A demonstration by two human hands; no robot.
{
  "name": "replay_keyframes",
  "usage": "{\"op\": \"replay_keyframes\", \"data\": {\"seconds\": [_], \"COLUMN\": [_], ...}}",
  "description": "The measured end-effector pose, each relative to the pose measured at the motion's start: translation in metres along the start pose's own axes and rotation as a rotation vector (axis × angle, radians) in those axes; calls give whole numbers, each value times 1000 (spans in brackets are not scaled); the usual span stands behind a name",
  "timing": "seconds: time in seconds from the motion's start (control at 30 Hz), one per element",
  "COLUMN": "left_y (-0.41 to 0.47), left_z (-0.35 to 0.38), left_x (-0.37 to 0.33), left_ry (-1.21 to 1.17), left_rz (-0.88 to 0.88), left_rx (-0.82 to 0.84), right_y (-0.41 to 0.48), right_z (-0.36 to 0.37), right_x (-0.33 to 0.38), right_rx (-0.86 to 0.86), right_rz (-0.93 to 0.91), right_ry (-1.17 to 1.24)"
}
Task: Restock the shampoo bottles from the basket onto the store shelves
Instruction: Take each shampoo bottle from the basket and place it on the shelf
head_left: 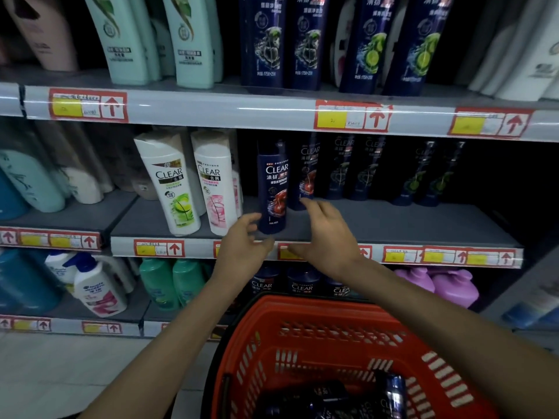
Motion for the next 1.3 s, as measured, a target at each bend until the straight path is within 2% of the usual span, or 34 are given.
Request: {"op": "replay_keyframes", "data": {"seconds": [0.13, 0.27, 0.37, 0.53, 0.63, 0.73, 0.8, 0.93, 1.0, 1.13, 1.3], "left_y": [-25, -54, -80, -119, -136, -152, -161, -167, -164, -161, -158], "left_z": [4, 11, 19, 47, 65, 79, 88, 113, 129, 168, 191], "left_x": [1, -7, -10, 8, 34, 70, 97, 146, 165, 194, 219], "left_ry": [280, 488, 581, 679, 729, 810, 884, 1032, 981, 632, 411], "left_rz": [168, 305, 397, 421, 400, 306, 246, 73, -31, -347, -682], "left_rx": [55, 169, 195, 293, 431, 604, 734, 956, 987, 860, 636], "right_y": [-29, -69, -109, -169, -196, -220, -234, -256, -262, -271, -273], "right_z": [-26, -42, -39, -11, 10, 31, 40, 39, 36, 34, 35], "right_x": [-21, -43, -60, -100, -119, -130, -141, -163, -170, -177, -183], "right_rx": [48, 163, 285, 532, 726, 975, 1095, 1216, 1208, 1275, 1305], "right_rz": [-19, 38, 75, 56, 31, -44, -63, -58, -58, -7, 57], "right_ry": [-72, -95, -78, -126, -250, -453, -490, -602, -624, -586, -508]}}
Point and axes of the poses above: each hand's wrist, its own y-axis towards the middle knuckle, its own z-axis out of the palm, x = y × z, the point moved 2 cm from there along y, towards the middle knuckle, and after that the axes turned 6 degrees about z, right-handed, at the moved point
